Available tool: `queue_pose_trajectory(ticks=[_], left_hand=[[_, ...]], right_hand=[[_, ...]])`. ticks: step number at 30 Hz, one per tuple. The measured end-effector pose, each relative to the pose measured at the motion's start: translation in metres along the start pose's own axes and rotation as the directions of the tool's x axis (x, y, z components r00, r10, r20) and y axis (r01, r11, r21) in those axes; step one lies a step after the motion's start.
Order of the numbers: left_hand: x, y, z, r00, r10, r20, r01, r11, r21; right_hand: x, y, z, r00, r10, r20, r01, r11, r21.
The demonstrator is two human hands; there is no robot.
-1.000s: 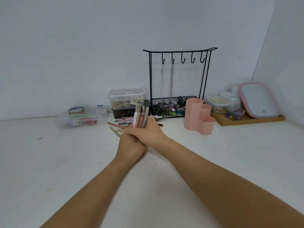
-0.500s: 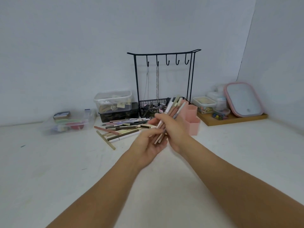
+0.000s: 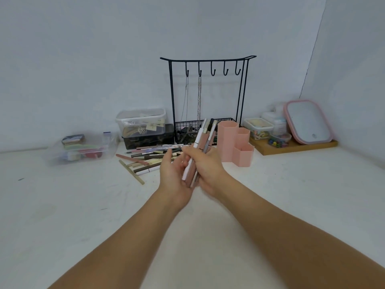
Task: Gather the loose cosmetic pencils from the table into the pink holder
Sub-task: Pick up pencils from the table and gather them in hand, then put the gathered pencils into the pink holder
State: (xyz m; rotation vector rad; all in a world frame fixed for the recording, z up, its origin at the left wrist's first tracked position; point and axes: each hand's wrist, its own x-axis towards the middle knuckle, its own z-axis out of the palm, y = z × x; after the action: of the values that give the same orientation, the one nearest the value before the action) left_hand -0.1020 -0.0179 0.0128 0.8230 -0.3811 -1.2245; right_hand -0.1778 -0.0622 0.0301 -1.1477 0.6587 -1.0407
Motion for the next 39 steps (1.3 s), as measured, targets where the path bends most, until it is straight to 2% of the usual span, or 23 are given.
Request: queue_pose_trajectory(ticks=[2, 3, 4, 6, 9, 12, 14, 16, 18, 20, 23, 25, 29, 32, 33, 36, 39], left_hand=[[0.002, 0.003, 0.005, 0.991, 0.123, -0.048, -0.116, 0.986, 0.12], [0.004, 0.005, 0.006, 0.978, 0.192, -0.077, -0.177, 0.97, 0.164], [0.006, 0.007, 0.005, 0.964, 0.25, -0.089, -0.226, 0.95, 0.215], [0.007, 0.01, 0.001, 0.949, 0.304, -0.086, -0.264, 0.911, 0.316], [0.009, 0.009, -0.006, 0.957, 0.282, -0.062, -0.233, 0.882, 0.41], [0.011, 0.005, -0.007, 0.968, 0.251, -0.014, -0.21, 0.838, 0.503], [0.014, 0.004, -0.007, 0.969, 0.248, 0.0, -0.211, 0.823, 0.527], [0.016, 0.005, -0.008, 0.969, 0.245, -0.005, -0.206, 0.824, 0.528], [0.015, 0.006, -0.009, 0.971, 0.237, -0.017, -0.195, 0.835, 0.514], [0.015, 0.006, -0.01, 0.973, 0.228, -0.025, -0.185, 0.844, 0.503], [0.014, 0.006, -0.008, 0.973, 0.232, -0.015, -0.193, 0.842, 0.504], [0.012, 0.005, -0.006, 0.971, 0.238, -0.009, -0.201, 0.839, 0.506], [0.01, 0.005, -0.006, 0.961, 0.276, -0.008, -0.234, 0.828, 0.509], [0.012, 0.004, -0.008, 0.921, 0.386, 0.049, -0.333, 0.716, 0.614], [0.012, 0.004, -0.009, 0.916, 0.395, 0.077, -0.351, 0.69, 0.633], [0.014, 0.002, -0.01, 0.931, 0.326, 0.165, -0.355, 0.699, 0.62], [0.017, 0.0, -0.009, 0.937, 0.275, 0.215, -0.349, 0.763, 0.544]], right_hand=[[0.005, -0.007, -0.016, 0.977, -0.212, 0.01, 0.204, 0.925, -0.32], [0.006, -0.01, -0.025, 0.956, -0.291, 0.034, 0.273, 0.846, -0.458], [0.007, -0.01, -0.033, 0.945, -0.323, 0.044, 0.297, 0.797, -0.525], [0.008, -0.004, -0.043, 0.949, -0.313, 0.039, 0.284, 0.795, -0.535], [0.011, 0.002, -0.049, 0.974, -0.228, 0.003, 0.2, 0.847, -0.493], [0.012, 0.002, -0.053, 0.989, -0.141, 0.04, 0.145, 0.889, -0.435], [0.013, 0.0, -0.054, 0.99, -0.135, 0.03, 0.134, 0.893, -0.43], [0.015, -0.011, -0.056, 0.975, -0.21, -0.067, 0.16, 0.884, -0.439], [0.021, -0.029, -0.065, 0.897, -0.407, -0.171, 0.254, 0.793, -0.554], [0.029, -0.045, -0.079, 0.834, -0.528, -0.161, 0.264, 0.638, -0.723], [0.036, -0.045, -0.098, 0.886, -0.442, -0.142, 0.068, 0.426, -0.902], [0.034, -0.039, -0.101, 0.926, -0.349, -0.146, -0.002, 0.381, -0.924], [0.026, -0.04, -0.086, 0.966, -0.235, -0.111, 0.002, 0.434, -0.901], [0.015, -0.041, -0.064, 0.988, -0.145, -0.057, 0.016, 0.459, -0.888], [0.01, -0.04, -0.055, 0.993, -0.106, -0.055, 0.006, 0.501, -0.865], [0.0, -0.043, -0.036, 0.998, 0.064, -0.026, -0.065, 0.76, -0.647], [0.004, -0.065, -0.039, 0.997, 0.025, -0.07, -0.051, 0.913, -0.405]])
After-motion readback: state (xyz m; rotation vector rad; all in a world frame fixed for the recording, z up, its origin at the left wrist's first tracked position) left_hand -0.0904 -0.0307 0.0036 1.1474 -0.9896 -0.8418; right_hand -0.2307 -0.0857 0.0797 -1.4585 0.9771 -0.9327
